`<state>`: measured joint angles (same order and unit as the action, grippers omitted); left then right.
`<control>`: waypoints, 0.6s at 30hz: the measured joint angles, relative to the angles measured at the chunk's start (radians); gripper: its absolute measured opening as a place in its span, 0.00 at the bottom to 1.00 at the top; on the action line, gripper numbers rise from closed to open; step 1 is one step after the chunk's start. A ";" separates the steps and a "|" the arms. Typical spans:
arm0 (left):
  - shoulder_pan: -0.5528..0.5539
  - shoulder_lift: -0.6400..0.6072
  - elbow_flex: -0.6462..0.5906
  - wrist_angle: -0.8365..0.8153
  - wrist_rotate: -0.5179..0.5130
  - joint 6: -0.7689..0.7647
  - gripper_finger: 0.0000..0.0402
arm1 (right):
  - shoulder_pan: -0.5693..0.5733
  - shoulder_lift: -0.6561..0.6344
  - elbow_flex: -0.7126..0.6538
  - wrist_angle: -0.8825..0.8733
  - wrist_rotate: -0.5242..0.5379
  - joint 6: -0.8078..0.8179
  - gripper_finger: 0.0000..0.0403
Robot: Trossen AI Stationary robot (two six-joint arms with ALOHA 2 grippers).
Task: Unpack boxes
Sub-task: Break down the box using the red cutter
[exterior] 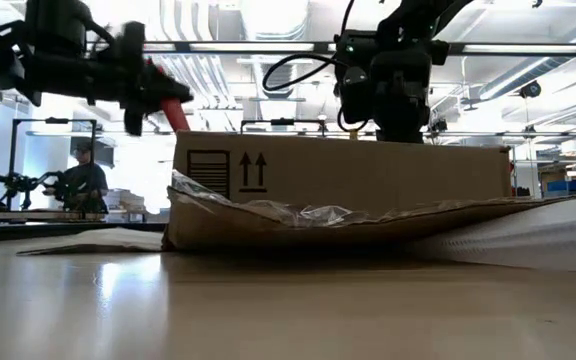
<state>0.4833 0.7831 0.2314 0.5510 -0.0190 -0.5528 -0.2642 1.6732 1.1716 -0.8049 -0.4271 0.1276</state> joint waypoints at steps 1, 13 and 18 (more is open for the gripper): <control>0.001 0.011 0.000 0.000 -0.031 -0.082 0.07 | 0.000 -0.001 0.000 0.018 0.002 0.014 0.00; -0.022 0.083 0.000 0.001 -0.103 -0.350 0.07 | 0.004 0.001 0.039 0.210 0.047 0.058 0.00; -0.022 0.082 0.000 -0.001 -0.104 -0.349 0.07 | 0.002 0.002 0.070 0.251 0.055 0.038 0.00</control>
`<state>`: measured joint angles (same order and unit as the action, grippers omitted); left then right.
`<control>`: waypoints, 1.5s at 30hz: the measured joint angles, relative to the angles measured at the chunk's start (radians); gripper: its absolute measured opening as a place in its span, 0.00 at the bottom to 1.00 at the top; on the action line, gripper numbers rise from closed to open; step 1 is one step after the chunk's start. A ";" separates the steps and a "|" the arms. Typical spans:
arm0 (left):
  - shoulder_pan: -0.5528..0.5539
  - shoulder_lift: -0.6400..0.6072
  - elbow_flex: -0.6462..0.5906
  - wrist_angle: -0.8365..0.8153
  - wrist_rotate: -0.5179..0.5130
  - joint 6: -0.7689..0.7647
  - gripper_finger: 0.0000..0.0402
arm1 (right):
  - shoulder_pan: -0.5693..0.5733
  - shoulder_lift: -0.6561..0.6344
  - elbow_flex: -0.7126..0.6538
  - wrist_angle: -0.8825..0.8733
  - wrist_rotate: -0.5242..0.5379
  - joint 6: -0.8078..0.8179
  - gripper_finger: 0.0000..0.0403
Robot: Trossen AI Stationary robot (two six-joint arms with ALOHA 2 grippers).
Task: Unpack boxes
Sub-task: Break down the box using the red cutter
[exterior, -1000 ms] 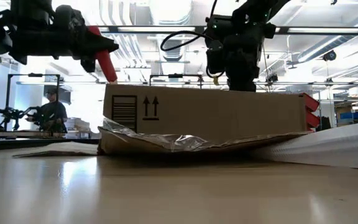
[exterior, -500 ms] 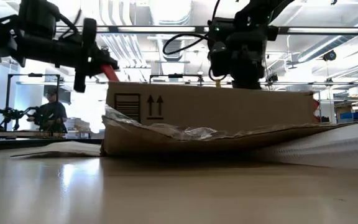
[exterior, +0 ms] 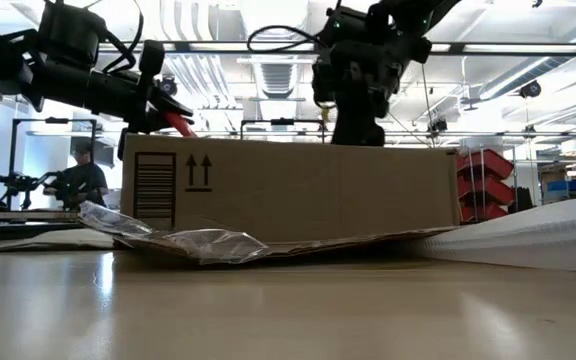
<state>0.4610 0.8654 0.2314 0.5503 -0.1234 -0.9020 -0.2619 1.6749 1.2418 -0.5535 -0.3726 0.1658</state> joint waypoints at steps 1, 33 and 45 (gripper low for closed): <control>0.000 0.000 0.000 0.001 0.000 0.000 0.07 | 0.000 0.000 0.009 0.016 0.013 -0.003 0.00; 0.000 -0.026 0.000 0.011 0.000 -0.050 0.07 | 0.002 0.129 0.131 -0.010 0.513 -0.560 0.59; 0.000 -0.027 0.000 0.011 0.002 -0.070 0.07 | -0.001 0.197 0.131 0.224 0.739 -0.611 0.56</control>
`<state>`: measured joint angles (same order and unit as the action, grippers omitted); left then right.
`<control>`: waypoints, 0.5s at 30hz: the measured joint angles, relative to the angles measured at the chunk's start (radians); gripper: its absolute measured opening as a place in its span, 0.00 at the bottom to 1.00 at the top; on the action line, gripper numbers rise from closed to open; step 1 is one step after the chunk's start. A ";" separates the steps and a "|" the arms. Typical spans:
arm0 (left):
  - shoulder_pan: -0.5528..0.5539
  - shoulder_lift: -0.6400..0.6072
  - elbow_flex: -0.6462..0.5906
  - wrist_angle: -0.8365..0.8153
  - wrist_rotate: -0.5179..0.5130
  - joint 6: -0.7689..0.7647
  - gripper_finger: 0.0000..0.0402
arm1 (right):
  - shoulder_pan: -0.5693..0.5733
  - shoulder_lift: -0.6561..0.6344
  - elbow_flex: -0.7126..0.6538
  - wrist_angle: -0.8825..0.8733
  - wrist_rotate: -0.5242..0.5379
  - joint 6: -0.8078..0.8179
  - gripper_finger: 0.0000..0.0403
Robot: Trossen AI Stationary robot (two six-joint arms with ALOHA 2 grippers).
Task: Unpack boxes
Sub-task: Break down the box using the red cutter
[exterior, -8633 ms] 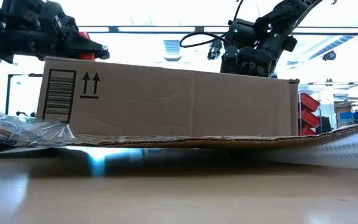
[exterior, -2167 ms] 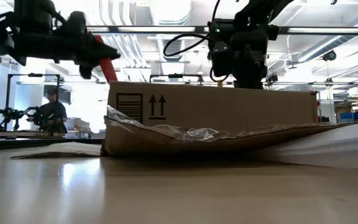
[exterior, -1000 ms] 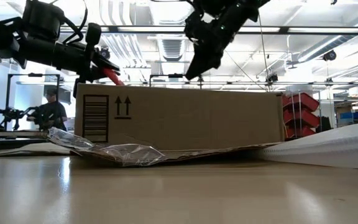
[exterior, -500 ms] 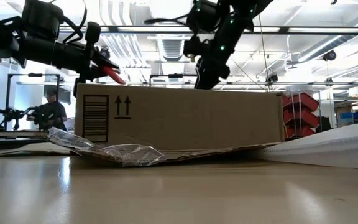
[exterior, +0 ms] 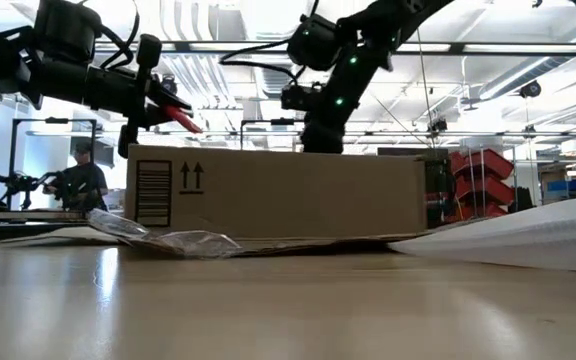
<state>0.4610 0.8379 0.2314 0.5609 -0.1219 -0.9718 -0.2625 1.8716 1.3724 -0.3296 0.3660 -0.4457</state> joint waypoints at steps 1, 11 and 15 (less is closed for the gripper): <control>0.000 0.000 0.000 0.000 0.000 -0.006 0.07 | -0.001 0.012 0.000 0.026 0.000 -0.005 0.55; 0.000 -0.011 0.000 0.000 0.004 -0.015 0.07 | -0.045 0.075 0.004 0.181 0.070 0.011 0.48; 0.000 -0.015 0.000 0.000 0.004 -0.017 0.07 | -0.071 0.078 0.010 0.217 0.103 0.001 0.48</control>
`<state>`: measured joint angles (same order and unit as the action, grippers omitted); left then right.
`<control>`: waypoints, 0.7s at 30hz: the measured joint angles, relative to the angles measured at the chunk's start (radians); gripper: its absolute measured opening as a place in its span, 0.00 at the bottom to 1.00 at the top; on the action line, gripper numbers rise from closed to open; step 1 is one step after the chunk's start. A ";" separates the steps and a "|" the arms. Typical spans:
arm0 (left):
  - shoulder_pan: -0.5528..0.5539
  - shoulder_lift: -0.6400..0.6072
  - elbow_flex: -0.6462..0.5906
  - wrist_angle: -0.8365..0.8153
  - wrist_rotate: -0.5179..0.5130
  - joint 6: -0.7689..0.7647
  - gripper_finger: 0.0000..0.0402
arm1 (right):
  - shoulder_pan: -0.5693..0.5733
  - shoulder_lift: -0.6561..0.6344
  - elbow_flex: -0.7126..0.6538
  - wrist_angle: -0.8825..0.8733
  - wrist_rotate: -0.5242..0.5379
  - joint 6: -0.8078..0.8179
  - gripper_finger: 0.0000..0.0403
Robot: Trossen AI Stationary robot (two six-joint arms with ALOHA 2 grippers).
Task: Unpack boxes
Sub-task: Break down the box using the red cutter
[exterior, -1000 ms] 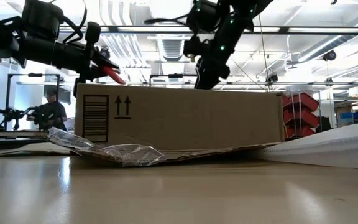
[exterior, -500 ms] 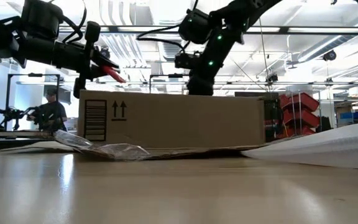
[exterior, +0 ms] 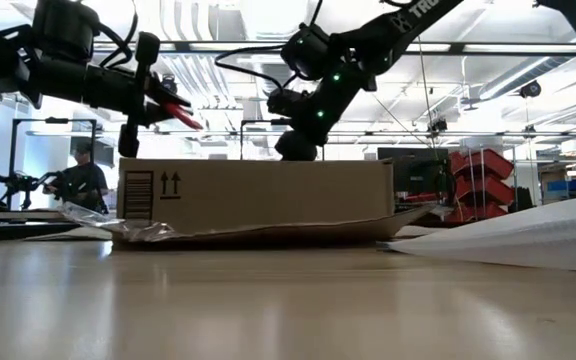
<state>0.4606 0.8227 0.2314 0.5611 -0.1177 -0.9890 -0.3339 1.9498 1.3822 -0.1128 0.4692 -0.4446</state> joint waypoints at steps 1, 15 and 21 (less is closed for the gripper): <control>0.000 -0.001 0.000 -0.001 0.000 0.000 0.07 | -0.010 0.001 0.001 0.006 0.002 0.000 0.48; 0.000 -0.007 0.000 -0.001 -0.005 -0.008 0.07 | -0.097 0.047 0.002 0.032 0.009 -0.002 0.38; 0.000 -0.011 0.000 0.000 -0.017 -0.008 0.07 | -0.095 0.029 0.003 0.017 0.037 -0.040 0.07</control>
<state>0.4606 0.8117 0.2314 0.5610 -0.1352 -0.9966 -0.4294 1.9786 1.3856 -0.0959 0.5062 -0.4849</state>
